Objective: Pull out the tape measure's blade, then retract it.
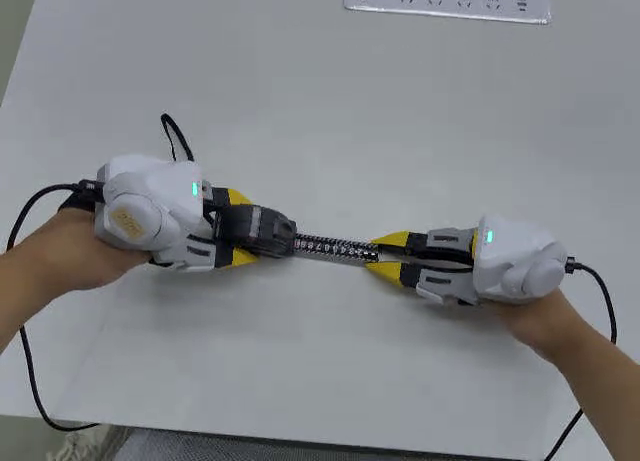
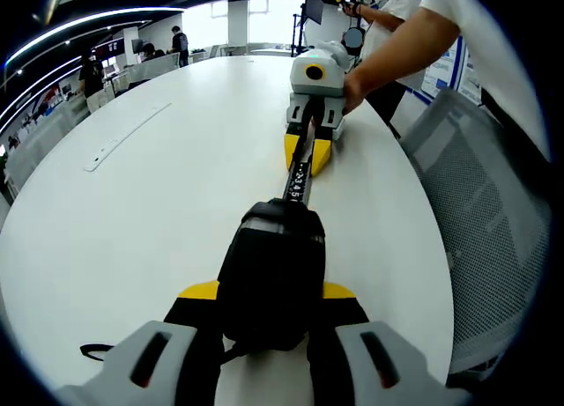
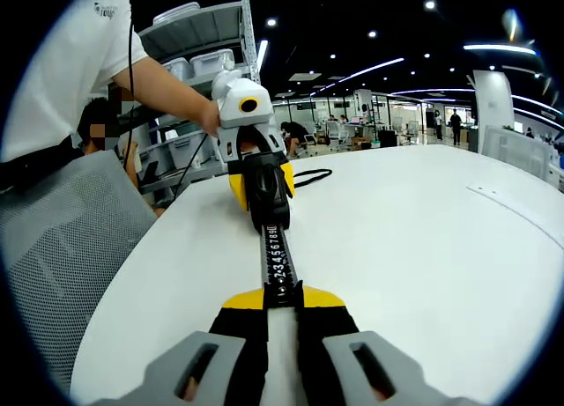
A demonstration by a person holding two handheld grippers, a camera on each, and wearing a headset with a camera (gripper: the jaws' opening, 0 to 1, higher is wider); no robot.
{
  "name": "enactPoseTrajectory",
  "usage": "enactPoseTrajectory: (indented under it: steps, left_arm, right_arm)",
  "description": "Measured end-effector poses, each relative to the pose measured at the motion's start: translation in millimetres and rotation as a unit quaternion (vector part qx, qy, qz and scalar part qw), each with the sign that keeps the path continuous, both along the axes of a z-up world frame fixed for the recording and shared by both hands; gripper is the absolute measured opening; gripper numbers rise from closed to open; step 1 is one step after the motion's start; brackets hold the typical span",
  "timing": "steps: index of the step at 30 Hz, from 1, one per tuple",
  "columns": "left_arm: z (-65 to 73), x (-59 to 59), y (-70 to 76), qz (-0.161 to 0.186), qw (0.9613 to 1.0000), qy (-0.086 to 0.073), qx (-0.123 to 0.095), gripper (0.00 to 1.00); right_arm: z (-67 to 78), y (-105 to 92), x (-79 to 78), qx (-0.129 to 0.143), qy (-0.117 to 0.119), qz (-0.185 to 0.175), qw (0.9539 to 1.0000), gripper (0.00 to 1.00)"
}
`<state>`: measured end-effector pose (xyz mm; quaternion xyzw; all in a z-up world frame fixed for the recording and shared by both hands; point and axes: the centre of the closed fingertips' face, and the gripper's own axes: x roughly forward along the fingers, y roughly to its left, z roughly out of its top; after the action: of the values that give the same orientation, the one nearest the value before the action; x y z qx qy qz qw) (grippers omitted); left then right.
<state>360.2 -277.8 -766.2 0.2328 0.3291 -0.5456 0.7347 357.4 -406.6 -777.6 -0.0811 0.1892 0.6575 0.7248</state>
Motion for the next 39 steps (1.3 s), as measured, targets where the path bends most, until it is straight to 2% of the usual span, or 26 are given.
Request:
enactPoseTrajectory:
  steps: [14,35,39]
  left_arm:
    - [0.1,0.0,-0.2,0.000,1.0000,0.000,0.000,0.33]
    - [0.1,0.4,-0.5,0.000,1.0000,0.001,0.003,0.33]
    - [0.0,0.2,-0.5,0.000,1.0000,0.001,0.002,0.33]
  right_arm:
    - [4.0,-10.7,-0.8,-0.001,0.008,-0.013,0.9999,0.09]
    - [5.7,-30.1,-1.0,0.001,0.007,-0.023,0.9997,0.09]
    - [6.6,-33.8,-1.3,0.004,0.013,-0.025,0.9996,0.09]
